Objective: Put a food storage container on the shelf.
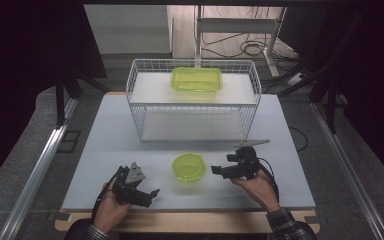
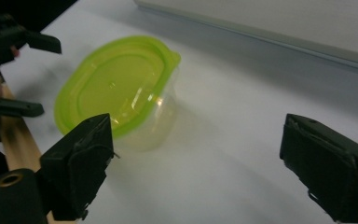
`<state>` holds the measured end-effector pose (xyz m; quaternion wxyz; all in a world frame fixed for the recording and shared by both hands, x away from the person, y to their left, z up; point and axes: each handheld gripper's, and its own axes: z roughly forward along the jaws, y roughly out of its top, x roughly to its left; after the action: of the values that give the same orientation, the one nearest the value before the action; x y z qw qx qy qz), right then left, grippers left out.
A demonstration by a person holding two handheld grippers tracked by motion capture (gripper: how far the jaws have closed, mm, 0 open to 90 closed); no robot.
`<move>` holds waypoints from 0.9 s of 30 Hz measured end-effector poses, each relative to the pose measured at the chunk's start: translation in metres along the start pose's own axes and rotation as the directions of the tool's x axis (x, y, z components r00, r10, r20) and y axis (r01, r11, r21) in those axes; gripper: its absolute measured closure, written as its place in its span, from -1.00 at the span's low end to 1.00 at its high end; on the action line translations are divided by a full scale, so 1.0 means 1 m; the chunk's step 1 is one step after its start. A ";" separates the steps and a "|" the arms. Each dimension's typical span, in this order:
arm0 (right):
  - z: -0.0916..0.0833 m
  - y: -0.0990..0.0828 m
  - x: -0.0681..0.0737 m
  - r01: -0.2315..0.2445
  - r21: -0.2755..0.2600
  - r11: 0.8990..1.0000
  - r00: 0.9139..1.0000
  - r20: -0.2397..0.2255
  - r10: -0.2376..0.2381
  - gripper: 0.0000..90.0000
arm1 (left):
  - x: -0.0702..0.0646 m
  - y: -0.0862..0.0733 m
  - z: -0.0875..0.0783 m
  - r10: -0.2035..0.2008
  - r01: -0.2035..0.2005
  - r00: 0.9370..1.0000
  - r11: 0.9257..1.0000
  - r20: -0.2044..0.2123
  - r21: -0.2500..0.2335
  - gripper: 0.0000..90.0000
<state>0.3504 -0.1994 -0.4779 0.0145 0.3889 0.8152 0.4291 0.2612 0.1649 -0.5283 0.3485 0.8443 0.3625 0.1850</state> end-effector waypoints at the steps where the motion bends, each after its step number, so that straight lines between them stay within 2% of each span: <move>1: 0.002 0.003 -0.001 -0.011 -0.003 1.000 1.000 -0.015 0.011 -0.72 | 0.000 0.000 0.000 0.000 0.000 1.000 1.000 0.000 0.000 -0.98; 6: 0.012 0.012 -0.001 -0.036 -0.008 0.999 0.998 -0.055 0.035 -0.56 | 0.000 0.000 0.000 0.005 -0.006 1.000 1.000 -0.003 -0.001 -0.98; 11: 0.022 0.018 -0.001 -0.051 0.009 0.999 0.995 -0.091 0.052 -0.33 | -0.001 0.000 0.000 0.009 -0.009 1.000 1.000 -0.002 0.000 -0.98; 14: 0.029 0.020 -0.003 -0.080 0.027 0.996 0.989 -0.124 0.083 -0.15 | -0.001 0.000 0.000 0.014 -0.014 1.000 1.000 -0.003 0.002 -0.98; 18: 0.039 0.020 -0.007 -0.108 0.065 0.992 0.984 -0.134 0.116 0.04 | -0.001 0.000 0.001 0.017 -0.017 1.000 1.000 -0.002 0.003 -0.98; 25: 0.050 0.020 -0.010 -0.174 0.128 0.976 0.964 -0.180 0.195 0.38 | -0.002 0.000 0.001 0.032 -0.032 0.999 0.999 -0.002 0.012 -0.98; 27: 0.051 0.021 -0.012 -0.205 0.143 0.968 0.951 -0.203 0.231 0.52 | -0.002 0.000 0.001 0.033 -0.033 0.999 0.999 -0.002 0.012 -0.98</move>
<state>0.3896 -0.1651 -0.4991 -0.1460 0.4273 0.7881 0.4184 0.2601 0.1627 -0.5293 0.3398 0.8520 0.3500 0.1897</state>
